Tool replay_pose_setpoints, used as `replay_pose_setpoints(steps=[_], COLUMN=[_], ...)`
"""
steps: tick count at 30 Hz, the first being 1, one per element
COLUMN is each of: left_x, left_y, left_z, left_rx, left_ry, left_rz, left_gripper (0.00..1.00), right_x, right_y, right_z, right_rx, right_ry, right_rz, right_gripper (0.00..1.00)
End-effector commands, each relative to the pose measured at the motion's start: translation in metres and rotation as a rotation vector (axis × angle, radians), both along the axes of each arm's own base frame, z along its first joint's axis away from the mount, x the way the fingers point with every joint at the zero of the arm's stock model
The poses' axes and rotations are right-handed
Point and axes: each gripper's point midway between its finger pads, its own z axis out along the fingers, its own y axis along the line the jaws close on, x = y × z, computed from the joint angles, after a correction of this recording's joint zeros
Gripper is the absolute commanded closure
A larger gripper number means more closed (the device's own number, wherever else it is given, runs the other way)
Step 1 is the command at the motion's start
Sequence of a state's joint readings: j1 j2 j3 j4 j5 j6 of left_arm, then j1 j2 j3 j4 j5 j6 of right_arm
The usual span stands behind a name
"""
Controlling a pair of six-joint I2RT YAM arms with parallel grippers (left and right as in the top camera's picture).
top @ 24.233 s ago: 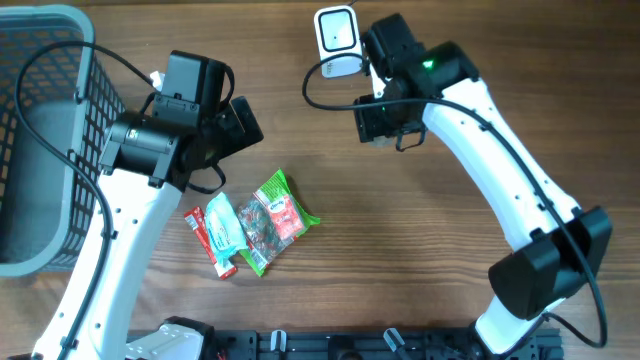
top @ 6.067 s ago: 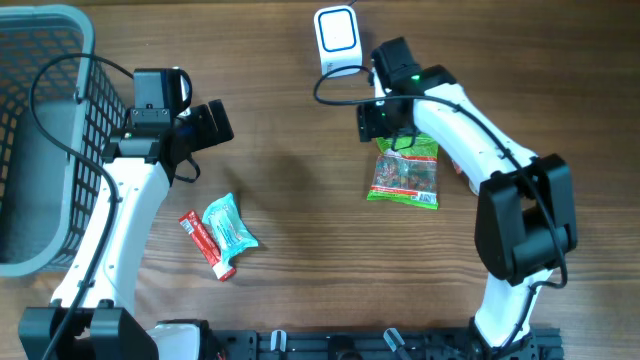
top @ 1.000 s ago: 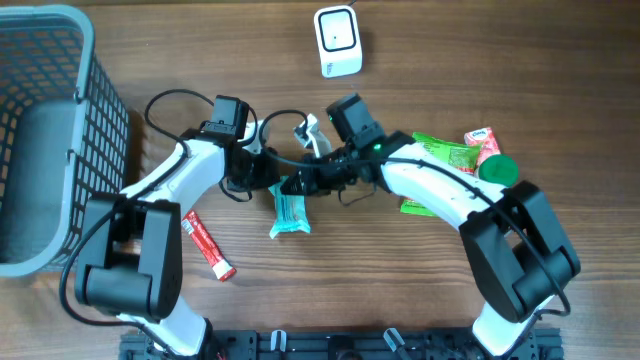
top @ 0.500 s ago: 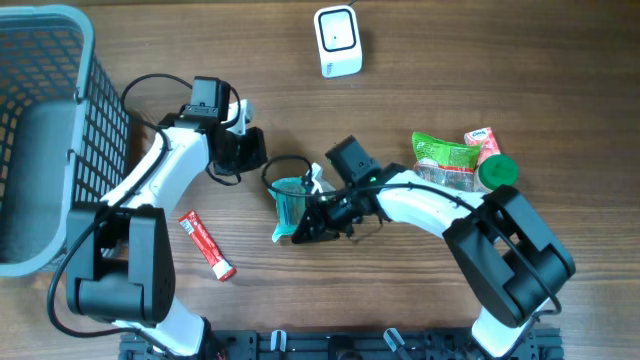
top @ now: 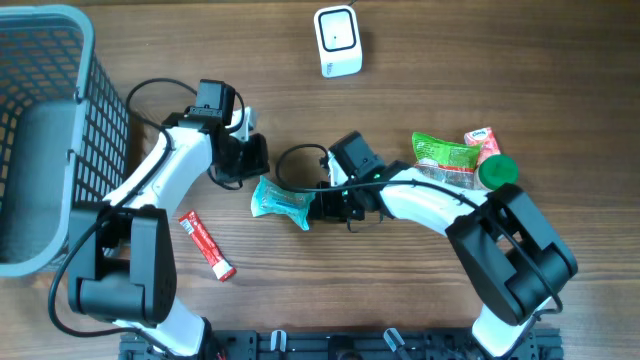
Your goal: Scan the item barcode
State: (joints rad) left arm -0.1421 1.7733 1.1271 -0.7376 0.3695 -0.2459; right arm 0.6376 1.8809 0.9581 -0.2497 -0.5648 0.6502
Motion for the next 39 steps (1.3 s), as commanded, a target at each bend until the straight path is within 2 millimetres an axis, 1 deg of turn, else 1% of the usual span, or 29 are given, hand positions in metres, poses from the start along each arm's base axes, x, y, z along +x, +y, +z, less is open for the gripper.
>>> replay_pose_setpoints(steps=[1, 2, 3, 5, 8, 10, 12, 14, 17, 19, 20, 22, 23, 25, 26, 27, 28, 29, 30, 32, 33, 34, 35, 36, 37, 39], left_x=[-0.003, -0.012, -0.022, -0.029, -0.036, -0.04, -0.042, -0.043, -0.044, -0.048, -0.049, -0.053, -0.056, -0.06, -0.061, -0.061, -0.058, -0.05, -0.038, -0.017, -0.015, -0.018, -0.027, -0.033, -0.035, -0.036], left_y=[0.008, 0.006, 0.006, 0.004, 0.001, 0.0, -0.004, -0.004, -0.004, -0.001, 0.001, 0.006, 0.007, 0.008, 0.008, 0.009, 0.012, 0.016, 0.015, 0.013, 0.012, 0.01, 0.006, 0.006, 0.002, -0.004], left_z=[0.023, 0.026, 0.026, 0.021, 0.005, -0.007, -0.014, -0.022, -0.027, -0.031, -0.034, -0.04, -0.044, -0.051, -0.053, -0.054, -0.054, -0.049, -0.036, -0.001, 0.008, 0.012, 0.013, 0.011, 0.013, 0.017], left_rx=[-0.056, -0.105, -0.122, -0.118, -0.118, -0.12, -0.149, -0.154, -0.156, -0.14, -0.123, -0.091, -0.086, -0.087, -0.087, -0.079, -0.06, -0.038, -0.041, -0.064, -0.075, -0.089, -0.116, -0.113, -0.132, -0.174], left_ry=[0.061, 0.11, 0.144, 0.158, 0.162, 0.16, 0.152, 0.15, 0.151, 0.157, 0.158, 0.165, 0.168, 0.159, 0.156, 0.154, 0.144, 0.115, 0.068, -0.028, -0.043, -0.033, 0.005, 0.029, 0.029, 0.035], left_rz=[0.061, 0.066, 0.047, 0.025, 0.013, 0.013, 0.01, 0.03, 0.04, 0.043, 0.045, 0.049, 0.05, 0.05, 0.05, 0.051, 0.053, 0.058, 0.058, 0.103, 0.13, 0.139, 0.121, 0.114, 0.094, 0.086], left_gripper=[0.96, 0.96, 0.96, 0.96, 0.96, 0.96, 0.96, 0.96, 0.96, 0.96, 0.96, 0.96, 0.96, 0.96, 0.96, 0.96, 0.96, 0.96, 0.96, 0.96, 0.96, 0.96, 0.96, 0.96, 0.96, 0.96], right_x=[0.005, 0.01, 0.013, 0.017, 0.016, 0.017, 0.015, 0.012, 0.008, 0.006, 0.006, 0.007, 0.006, 0.001, -0.002, -0.003, -0.003, -0.003, -0.004, -0.004, -0.005, -0.007, -0.005, 0.0, 0.004, 0.014], right_y=[0.01, 0.006, 0.005, 0.009, 0.019, 0.02, 0.022, 0.032, 0.044, 0.045, 0.043, 0.033, 0.025, 0.011, 0.008, 0.007, 0.005, 0.004, 0.001, -0.006, -0.004, 0.002, 0.019, 0.035, 0.043, 0.047], right_z=[0.048, 0.07, 0.083, 0.101, 0.107, 0.1, 0.092, 0.077, 0.061, 0.039, 0.029, 0.002, -0.014, -0.039, -0.045, -0.047, -0.048, -0.049, -0.051, -0.057, -0.055, -0.05, -0.03, -0.002, 0.024, 0.066], right_rx=[0.161, 0.193, 0.211, 0.251, 0.319, 0.315, 0.307, 0.305, 0.307, 0.262, 0.236, 0.152, 0.099, 0.014, -0.004, -0.011, -0.022, -0.028, -0.044, -0.091, -0.082, -0.043, 0.064, 0.173, 0.235, 0.298], right_ry=[-0.03, -0.067, -0.096, -0.139, -0.133, -0.118, -0.1, -0.087, -0.076, -0.033, -0.014, 0.029, 0.059, 0.13, 0.156, 0.163, 0.162, 0.165, 0.168, 0.181, 0.188, 0.197, 0.192, 0.149, 0.114, 0.008], right_rz=[0.089, 0.077, 0.072, 0.07, 0.099, 0.094, 0.095, 0.117, 0.136, 0.112, 0.093, 0.022, -0.023, -0.119, -0.143, -0.148, -0.152, -0.155, -0.162, -0.202, -0.196, -0.173, -0.126, -0.063, -0.036, -0.016], right_gripper=[0.96, 0.96, 0.96, 0.96, 0.96, 0.96, 0.96, 0.96, 0.96, 0.96, 0.96, 0.96, 0.96, 0.96, 0.96, 0.96, 0.96, 0.96, 0.96, 0.96, 0.96, 0.96, 0.95, 0.94, 0.94, 0.95])
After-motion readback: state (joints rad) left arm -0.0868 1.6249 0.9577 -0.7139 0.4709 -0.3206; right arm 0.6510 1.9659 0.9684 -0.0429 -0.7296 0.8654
